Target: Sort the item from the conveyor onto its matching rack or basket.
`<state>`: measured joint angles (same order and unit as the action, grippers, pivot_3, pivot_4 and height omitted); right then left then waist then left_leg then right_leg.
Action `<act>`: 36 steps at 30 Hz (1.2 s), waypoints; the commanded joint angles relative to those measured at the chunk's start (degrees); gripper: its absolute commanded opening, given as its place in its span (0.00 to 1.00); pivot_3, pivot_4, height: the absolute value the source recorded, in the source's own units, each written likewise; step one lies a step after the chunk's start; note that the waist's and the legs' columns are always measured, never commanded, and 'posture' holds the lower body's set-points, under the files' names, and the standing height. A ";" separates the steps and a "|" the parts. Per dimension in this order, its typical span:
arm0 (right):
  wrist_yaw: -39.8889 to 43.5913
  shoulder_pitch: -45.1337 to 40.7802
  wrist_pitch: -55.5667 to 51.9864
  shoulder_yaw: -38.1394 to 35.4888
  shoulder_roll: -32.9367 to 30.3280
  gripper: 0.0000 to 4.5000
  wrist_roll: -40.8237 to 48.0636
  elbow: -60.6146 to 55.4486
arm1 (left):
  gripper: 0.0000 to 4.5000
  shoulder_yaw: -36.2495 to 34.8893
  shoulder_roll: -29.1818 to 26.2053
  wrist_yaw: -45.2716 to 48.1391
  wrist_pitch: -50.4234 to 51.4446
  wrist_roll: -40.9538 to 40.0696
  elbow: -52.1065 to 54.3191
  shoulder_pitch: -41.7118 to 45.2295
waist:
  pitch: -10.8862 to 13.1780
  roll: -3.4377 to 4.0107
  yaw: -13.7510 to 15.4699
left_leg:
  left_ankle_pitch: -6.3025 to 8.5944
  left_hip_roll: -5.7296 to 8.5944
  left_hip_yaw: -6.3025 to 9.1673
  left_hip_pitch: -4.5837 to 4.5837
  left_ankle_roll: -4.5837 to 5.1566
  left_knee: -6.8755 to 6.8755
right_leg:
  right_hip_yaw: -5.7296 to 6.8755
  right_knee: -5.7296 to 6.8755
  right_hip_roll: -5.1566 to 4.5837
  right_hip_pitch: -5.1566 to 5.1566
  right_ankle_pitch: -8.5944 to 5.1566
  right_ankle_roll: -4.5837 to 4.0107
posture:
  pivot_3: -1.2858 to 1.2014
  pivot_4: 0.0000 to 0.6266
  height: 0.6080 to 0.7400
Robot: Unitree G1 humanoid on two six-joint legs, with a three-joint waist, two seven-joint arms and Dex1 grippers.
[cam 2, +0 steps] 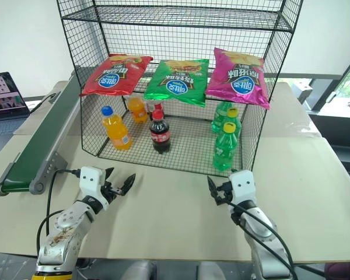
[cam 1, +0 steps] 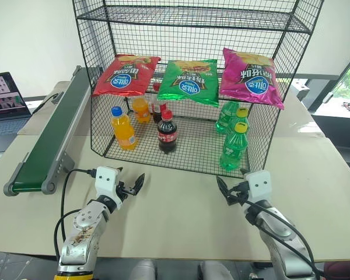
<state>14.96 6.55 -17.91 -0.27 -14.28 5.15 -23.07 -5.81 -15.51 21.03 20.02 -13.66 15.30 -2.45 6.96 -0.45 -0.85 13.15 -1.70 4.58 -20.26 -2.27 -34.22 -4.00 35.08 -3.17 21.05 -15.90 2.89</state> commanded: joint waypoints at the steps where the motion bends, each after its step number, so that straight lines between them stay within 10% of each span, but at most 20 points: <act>1: 0.25 -1.03 0.79 0.12 -0.37 1.00 -0.01 -3.10 | 0.99 -0.56 -0.90 -1.00 -0.32 0.85 2.48 0.49 | 0.00 0.00 -0.01 | 0.00 0.00 0.00 0.00 0.00 0.00 | 0.00 0.00 0.00 0.00 0.00 0.00 | 0.52 0.24 0.98; 36: 0.30 -0.38 0.11 0.90 -0.26 1.00 0.07 -5.03 | 0.99 0.69 -1.24 -0.66 -3.22 3.60 0.54 1.52 | 0.00 0.00 0.01 | 0.00 0.00 0.00 0.01 0.00 0.00 | 0.00 0.01 0.00 0.00 0.00 0.00 | 0.52 0.24 0.98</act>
<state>15.68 6.03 -18.13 0.71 -14.74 5.23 -25.74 -4.99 -16.25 20.15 18.59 -9.94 15.03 -1.55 6.96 -0.46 -0.84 13.15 -1.70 4.58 -20.25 -2.27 -34.22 -4.00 35.09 -3.17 21.05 -15.90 2.89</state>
